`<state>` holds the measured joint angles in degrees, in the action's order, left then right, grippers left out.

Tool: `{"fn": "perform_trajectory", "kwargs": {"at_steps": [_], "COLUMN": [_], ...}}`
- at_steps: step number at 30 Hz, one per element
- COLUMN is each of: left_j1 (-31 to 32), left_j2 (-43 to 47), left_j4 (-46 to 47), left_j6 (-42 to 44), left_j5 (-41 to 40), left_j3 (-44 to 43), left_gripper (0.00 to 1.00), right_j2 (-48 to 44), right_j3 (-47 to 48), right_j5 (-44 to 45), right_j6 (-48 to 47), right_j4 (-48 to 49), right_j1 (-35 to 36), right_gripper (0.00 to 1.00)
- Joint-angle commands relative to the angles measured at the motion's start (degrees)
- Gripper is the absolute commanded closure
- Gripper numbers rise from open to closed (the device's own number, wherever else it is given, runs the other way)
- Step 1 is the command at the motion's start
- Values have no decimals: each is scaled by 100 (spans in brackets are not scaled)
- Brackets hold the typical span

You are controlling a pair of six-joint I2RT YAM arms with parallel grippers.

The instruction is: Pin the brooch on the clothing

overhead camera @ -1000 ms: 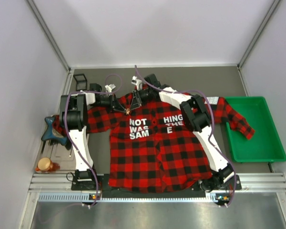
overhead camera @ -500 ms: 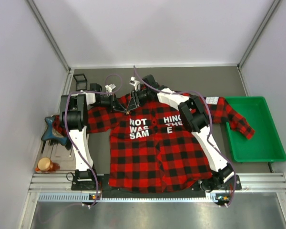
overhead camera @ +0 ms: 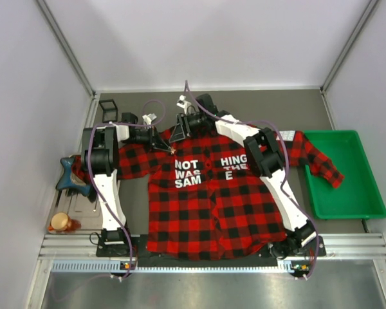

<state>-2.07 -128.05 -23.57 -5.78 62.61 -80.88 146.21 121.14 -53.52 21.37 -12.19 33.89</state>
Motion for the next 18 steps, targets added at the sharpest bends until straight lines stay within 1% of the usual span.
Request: {"fn": "perform_trajectory", "kwargs": {"at_steps": [1,2,4,5,7,8,9,14,16,18], "left_j1": [40,40,40,40,31,31,22,-4,-13,-13], "left_j2": [-212,-220,-238,-264,-273,-282,-282,-326,-352,-379], "left_j4": [81,98,134,151,177,178,186,178,186,204], "left_j6": [253,253,218,200,183,183,174,165,156,156], "left_j5": [-56,-47,-3,23,41,76,93,137,181,269], "left_j3": [-103,-95,-86,-86,-86,-86,-77,-94,-94,-86], "left_gripper": [100,100,100,100,100,100,100,100,100,100], "right_j2": [-663,-690,-725,-717,-673,-647,-638,-506,-480,-427], "right_j3": [-239,-318,-573,-661,-829,-873,-943,-1014,-1014,-1014], "right_j5": [-221,-194,-54,-10,130,174,279,474,491,456], "right_j6": [96,70,-53,-88,-124,-133,-211,-396,-405,-396], "right_j4": [348,340,313,313,304,304,278,155,155,146], "right_j1": [-400,-470,-506,-515,-497,-471,-427,-313,-243,-199], "right_gripper": [50,55,59,66,71,77,78,80,80,77]}}
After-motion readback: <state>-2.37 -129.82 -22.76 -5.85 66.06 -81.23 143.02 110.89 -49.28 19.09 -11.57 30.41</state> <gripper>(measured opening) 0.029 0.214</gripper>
